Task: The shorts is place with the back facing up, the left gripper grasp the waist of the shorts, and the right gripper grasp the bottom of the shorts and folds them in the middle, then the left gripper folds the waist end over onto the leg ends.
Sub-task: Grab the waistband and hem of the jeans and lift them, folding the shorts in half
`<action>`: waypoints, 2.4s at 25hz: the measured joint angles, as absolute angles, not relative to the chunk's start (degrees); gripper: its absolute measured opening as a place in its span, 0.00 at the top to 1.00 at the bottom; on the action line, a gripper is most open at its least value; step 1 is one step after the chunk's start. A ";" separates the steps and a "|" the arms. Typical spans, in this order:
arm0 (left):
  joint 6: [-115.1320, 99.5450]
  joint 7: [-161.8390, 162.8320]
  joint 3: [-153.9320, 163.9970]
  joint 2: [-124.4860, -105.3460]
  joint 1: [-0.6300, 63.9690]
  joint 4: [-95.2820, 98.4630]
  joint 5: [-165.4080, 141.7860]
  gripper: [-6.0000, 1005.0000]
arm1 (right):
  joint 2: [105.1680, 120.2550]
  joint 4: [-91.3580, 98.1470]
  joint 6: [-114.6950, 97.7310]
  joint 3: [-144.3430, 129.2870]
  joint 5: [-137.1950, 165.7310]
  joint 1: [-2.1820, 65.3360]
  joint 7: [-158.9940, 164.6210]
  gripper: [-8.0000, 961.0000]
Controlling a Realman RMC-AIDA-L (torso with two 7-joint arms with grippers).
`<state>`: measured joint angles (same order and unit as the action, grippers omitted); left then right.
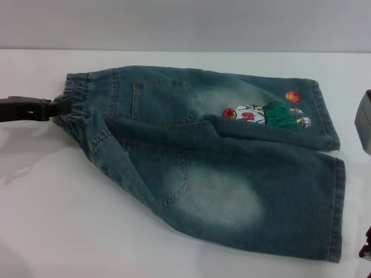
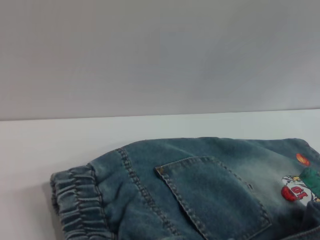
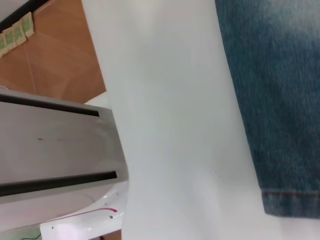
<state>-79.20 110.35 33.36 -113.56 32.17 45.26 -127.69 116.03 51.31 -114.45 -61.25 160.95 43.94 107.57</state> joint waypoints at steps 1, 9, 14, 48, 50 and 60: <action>-79.20 110.36 33.21 -113.57 32.16 45.26 -127.69 0.95 | 116.03 51.02 -114.12 -61.26 161.23 43.94 107.57 0.40; -79.19 110.39 33.13 -113.76 32.18 45.26 -127.63 0.95 | 116.01 49.52 -112.11 -61.17 161.50 43.87 107.57 0.40; -79.18 110.38 33.13 -113.81 32.22 45.26 -127.61 0.95 | 116.51 49.46 -111.02 -60.95 161.50 43.30 107.70 0.40; -79.34 110.21 33.17 -113.81 32.16 45.26 -127.61 0.95 | 118.11 49.18 -105.00 -60.49 160.77 43.06 107.56 0.40; -79.37 110.21 33.22 -113.81 32.08 45.26 -127.62 0.95 | 118.26 49.46 -104.68 -60.65 160.13 43.13 107.52 0.40; -79.30 110.12 33.44 -113.83 32.13 45.26 -127.62 0.95 | 118.30 49.92 -104.91 -61.07 158.57 43.93 107.40 0.40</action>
